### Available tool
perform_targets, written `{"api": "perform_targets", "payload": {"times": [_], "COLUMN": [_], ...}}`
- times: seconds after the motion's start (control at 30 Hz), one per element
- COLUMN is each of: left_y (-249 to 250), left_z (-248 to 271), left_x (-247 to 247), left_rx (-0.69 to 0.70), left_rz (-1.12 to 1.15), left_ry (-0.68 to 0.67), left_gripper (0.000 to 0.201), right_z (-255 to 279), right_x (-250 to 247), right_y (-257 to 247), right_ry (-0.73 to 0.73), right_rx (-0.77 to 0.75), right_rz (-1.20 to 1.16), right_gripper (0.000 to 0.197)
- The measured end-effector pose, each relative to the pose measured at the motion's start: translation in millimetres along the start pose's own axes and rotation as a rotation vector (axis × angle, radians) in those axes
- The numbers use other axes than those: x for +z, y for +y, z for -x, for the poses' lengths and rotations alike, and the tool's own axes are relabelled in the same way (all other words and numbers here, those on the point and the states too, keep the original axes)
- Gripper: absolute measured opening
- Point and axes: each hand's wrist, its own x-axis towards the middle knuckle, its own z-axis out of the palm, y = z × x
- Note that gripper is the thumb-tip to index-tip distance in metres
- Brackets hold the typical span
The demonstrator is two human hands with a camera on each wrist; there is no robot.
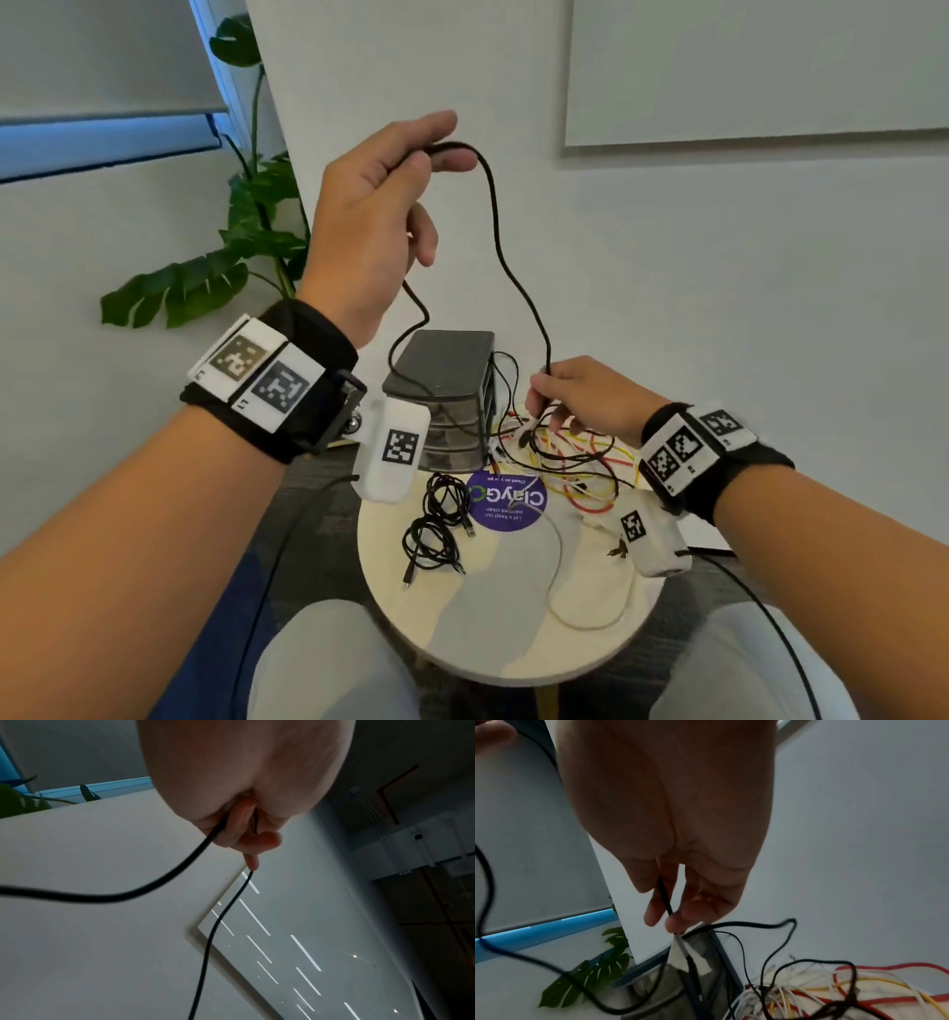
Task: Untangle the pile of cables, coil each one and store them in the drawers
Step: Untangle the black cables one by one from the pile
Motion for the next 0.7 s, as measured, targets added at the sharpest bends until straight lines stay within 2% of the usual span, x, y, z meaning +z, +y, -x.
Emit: {"api": "perform_targets", "payload": {"times": [0.17, 0.33, 0.47, 0.53, 0.57, 0.63, 0.67, 0.7], "left_y": [9.8, -13.2, -36.5, -44.5, -44.6, -38.3, -31.7, -23.7], "left_z": [-4.7, 4.5, 15.1, 17.3, 17.6, 16.4, 15.5, 14.4], "left_x": [-6.6, -14.7, -20.6, -21.1, -20.6, -19.3, -18.0, -15.1], "left_rx": [-0.060, -0.127, -0.324, -0.396, -0.381, -0.267, -0.223, -0.225], "left_rz": [-0.076, -0.191, -0.195, -0.276, -0.360, -0.494, -0.503, -0.473], "left_ry": [-0.034, -0.030, -0.046, -0.051, -0.027, 0.090, 0.119, 0.090], "left_gripper": [0.035, 0.032, 0.024, 0.035, 0.041, 0.048, 0.053, 0.059], "right_z": [4.9, 12.1, 23.4, 30.5, 33.8, 38.5, 39.9, 40.6], "right_x": [-19.9, -34.4, -43.8, -48.1, -48.9, -45.7, -42.1, -37.5], "right_y": [-49.7, -98.0, -127.9, -138.7, -142.9, -147.9, -149.0, -149.3], "right_ry": [-0.026, -0.036, -0.005, 0.006, 0.001, -0.019, -0.033, -0.048], "right_rx": [-0.116, -0.162, -0.267, -0.331, -0.360, -0.399, -0.410, -0.417], "right_rz": [-0.078, -0.316, -0.367, -0.393, -0.390, -0.345, -0.314, -0.280], "right_gripper": [0.041, 0.036, 0.027, 0.024, 0.024, 0.023, 0.023, 0.023]}}
